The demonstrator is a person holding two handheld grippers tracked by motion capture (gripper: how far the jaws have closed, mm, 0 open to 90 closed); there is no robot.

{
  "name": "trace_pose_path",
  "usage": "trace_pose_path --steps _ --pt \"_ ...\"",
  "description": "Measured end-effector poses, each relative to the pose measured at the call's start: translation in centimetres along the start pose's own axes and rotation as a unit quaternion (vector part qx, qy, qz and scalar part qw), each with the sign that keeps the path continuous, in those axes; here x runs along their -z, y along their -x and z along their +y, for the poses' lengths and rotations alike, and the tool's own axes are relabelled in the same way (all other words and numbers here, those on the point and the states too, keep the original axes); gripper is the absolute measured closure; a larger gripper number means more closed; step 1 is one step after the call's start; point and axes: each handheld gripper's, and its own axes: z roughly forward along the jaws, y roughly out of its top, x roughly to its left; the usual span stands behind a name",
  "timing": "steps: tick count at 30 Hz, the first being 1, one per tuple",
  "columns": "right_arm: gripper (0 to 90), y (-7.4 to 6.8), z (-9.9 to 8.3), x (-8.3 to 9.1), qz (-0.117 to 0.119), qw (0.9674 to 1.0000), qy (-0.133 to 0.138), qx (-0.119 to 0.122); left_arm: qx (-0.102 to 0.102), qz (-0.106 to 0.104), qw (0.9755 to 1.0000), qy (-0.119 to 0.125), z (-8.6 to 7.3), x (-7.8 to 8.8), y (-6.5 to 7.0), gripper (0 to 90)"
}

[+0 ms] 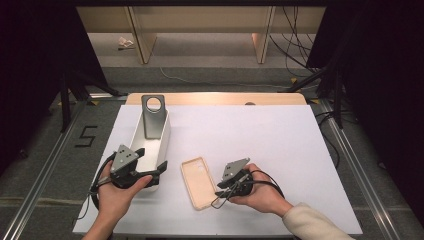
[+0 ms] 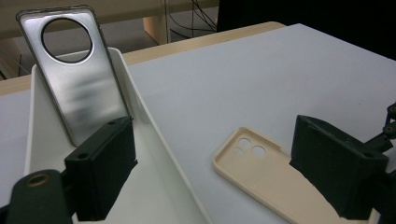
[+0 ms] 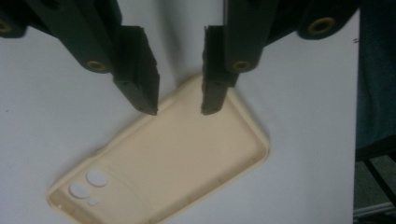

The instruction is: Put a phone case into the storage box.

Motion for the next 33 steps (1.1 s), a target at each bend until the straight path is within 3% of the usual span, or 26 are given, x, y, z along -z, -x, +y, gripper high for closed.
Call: trace_pose_path --steps 2,7,14,20,26,33 --pt "54.7 0.0 0.2 0.1 -0.006 0.9996 -0.007 0.026 0.0 0.0 1.0 0.0 0.0 0.0 0.0 13.5" --pt "31.9 0.1 0.5 0.2 -0.009 0.9987 -0.024 0.045 0.0 0.0 1.0 0.001 0.0 0.0 0.0 13.5" --pt "16.3 0.3 0.2 0.8 -0.015 0.9996 0.001 0.022 0.001 0.001 1.0 0.002 0.0 0.1 -0.1 13.5" --pt "15.4 0.7 0.0 1.3 -0.021 0.9995 0.023 0.005 0.001 0.001 1.0 0.002 0.1 0.1 -0.1 13.4" --pt "15.4 0.9 0.2 1.8 -0.021 0.9978 0.063 -0.008 0.001 0.001 1.0 0.002 0.1 0.1 -0.1 13.3" --pt "15.4 1.0 -0.2 3.0 -0.022 0.9963 0.081 -0.019 0.003 0.001 1.0 0.003 0.1 0.2 -0.1 13.3"
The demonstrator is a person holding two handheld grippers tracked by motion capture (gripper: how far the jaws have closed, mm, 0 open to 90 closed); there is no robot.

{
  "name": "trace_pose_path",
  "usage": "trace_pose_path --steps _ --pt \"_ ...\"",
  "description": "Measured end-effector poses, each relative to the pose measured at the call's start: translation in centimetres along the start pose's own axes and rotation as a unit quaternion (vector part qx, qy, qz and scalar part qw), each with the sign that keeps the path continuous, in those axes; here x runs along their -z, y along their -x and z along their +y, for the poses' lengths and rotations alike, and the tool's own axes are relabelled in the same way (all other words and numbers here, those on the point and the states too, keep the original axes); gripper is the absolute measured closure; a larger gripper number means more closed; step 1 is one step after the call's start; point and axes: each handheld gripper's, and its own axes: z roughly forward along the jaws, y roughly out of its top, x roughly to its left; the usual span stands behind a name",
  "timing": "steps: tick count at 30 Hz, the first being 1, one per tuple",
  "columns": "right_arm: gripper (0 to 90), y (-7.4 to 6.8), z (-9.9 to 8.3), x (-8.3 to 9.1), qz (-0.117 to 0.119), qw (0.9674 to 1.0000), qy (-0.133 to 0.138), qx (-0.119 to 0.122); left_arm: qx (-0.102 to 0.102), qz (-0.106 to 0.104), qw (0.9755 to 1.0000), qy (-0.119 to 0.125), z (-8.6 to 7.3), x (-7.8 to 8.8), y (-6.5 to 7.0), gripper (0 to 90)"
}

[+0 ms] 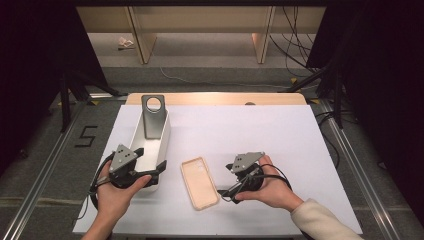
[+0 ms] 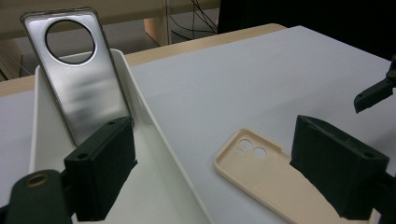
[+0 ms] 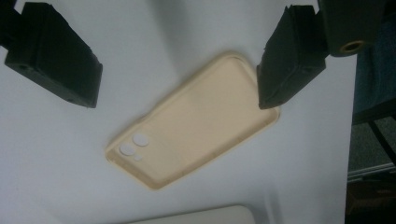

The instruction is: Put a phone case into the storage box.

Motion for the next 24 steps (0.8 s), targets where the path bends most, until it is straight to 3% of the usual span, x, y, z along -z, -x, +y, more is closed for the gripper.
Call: trace_pose_path --steps 7,12,19,24 --pt "16.3 0.6 -0.3 1.1 -0.008 1.0 0.004 0.001 -0.001 0.0 1.0 -0.001 0.0 -0.1 0.0 13.2" --pt "16.4 0.3 0.2 0.6 0.0 0.9991 -0.019 0.037 0.0 0.0 1.0 -0.002 0.0 -0.1 0.0 13.1" --pt "16.6 -0.6 1.2 -0.9 0.02 0.9946 -0.059 0.083 0.0 -0.001 1.0 -0.002 0.0 -0.1 0.0 13.1" --pt "16.3 -1.5 1.6 -2.3 0.038 0.9885 -0.093 0.113 -0.001 -0.002 1.0 -0.002 0.0 -0.2 0.1 13.1"
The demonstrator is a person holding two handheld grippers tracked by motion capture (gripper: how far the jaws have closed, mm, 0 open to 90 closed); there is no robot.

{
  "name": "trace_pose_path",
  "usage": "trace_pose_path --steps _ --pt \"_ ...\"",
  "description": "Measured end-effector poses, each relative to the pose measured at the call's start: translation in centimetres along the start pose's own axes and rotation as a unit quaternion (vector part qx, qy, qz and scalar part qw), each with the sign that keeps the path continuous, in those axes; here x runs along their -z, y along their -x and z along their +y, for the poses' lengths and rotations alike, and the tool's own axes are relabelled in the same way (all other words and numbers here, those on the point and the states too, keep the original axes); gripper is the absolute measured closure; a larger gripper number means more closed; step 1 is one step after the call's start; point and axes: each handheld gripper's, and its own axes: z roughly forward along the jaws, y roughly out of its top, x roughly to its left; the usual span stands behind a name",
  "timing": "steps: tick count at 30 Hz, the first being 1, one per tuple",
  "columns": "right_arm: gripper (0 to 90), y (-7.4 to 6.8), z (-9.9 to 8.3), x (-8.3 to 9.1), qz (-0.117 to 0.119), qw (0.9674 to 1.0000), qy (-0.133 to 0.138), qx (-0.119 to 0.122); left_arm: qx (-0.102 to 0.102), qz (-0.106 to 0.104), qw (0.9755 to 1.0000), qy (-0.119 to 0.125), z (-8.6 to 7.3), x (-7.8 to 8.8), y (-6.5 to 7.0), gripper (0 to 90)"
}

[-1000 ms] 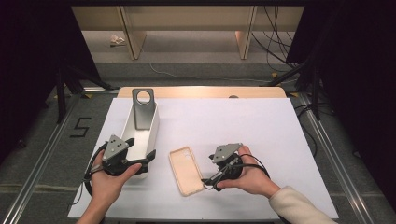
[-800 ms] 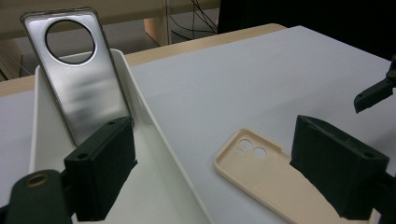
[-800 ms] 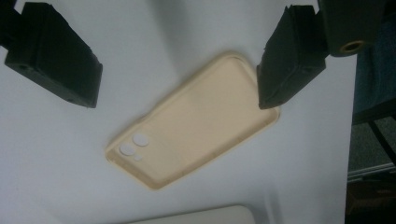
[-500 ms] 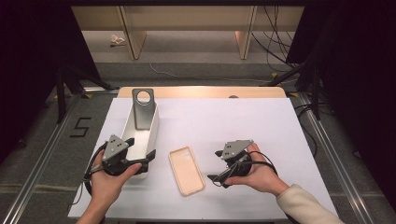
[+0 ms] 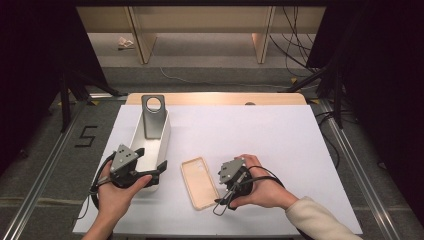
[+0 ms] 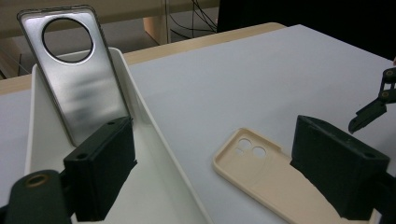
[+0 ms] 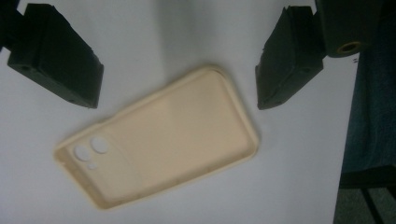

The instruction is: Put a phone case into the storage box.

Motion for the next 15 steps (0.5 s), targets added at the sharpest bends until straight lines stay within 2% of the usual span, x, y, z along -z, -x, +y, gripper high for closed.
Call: trace_pose_path --steps 6,10,15 --pt "17.2 -0.6 1.4 -1.6 0.009 0.9988 -0.024 0.043 0.001 0.0 1.0 0.001 0.0 0.0 -0.1 13.0" --pt "17.7 -0.6 2.1 -2.3 0.01 0.9964 -0.052 0.067 0.001 -0.002 1.0 0.001 0.0 0.0 -0.1 13.1" --pt "18.1 -0.8 2.5 -3.1 0.015 0.9932 -0.081 0.083 0.001 -0.001 1.0 0.0 0.0 0.0 0.0 13.0"
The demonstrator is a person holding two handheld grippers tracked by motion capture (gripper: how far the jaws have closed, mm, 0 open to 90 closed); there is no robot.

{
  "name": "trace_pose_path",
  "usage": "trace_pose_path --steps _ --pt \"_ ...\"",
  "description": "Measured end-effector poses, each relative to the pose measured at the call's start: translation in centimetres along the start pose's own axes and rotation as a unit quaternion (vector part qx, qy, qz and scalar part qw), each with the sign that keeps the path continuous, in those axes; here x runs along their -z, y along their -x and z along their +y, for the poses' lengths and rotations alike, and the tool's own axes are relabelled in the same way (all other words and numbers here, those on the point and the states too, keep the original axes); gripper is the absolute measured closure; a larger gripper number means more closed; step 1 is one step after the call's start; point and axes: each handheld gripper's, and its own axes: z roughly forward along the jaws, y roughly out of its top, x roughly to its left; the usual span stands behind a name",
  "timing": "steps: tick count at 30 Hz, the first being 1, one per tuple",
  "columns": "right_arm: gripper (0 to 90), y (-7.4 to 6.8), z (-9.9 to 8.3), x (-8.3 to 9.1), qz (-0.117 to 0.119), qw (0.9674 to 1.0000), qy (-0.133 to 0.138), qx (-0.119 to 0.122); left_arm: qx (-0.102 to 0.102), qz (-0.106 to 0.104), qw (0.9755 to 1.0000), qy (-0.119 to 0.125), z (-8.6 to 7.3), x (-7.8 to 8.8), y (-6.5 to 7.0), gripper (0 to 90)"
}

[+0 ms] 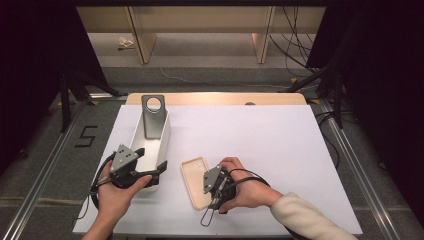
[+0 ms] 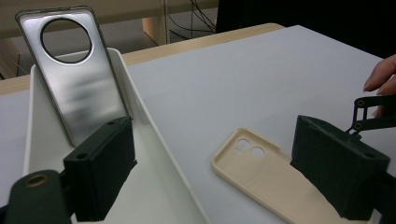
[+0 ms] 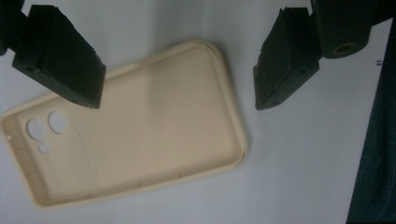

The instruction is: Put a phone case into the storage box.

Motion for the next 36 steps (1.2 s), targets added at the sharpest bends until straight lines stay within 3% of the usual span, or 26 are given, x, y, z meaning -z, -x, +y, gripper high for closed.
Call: trace_pose_path --steps 28,36 --pt "20.3 -0.1 1.8 -2.3 0.014 0.9962 -0.07 0.049 -0.002 -0.003 1.0 -0.001 0.0 -0.1 0.1 13.2" --pt "29.4 -0.2 2.5 -2.3 0.03 0.993 -0.088 0.073 -0.002 -0.005 1.0 -0.002 -0.1 -0.1 0.1 13.3"
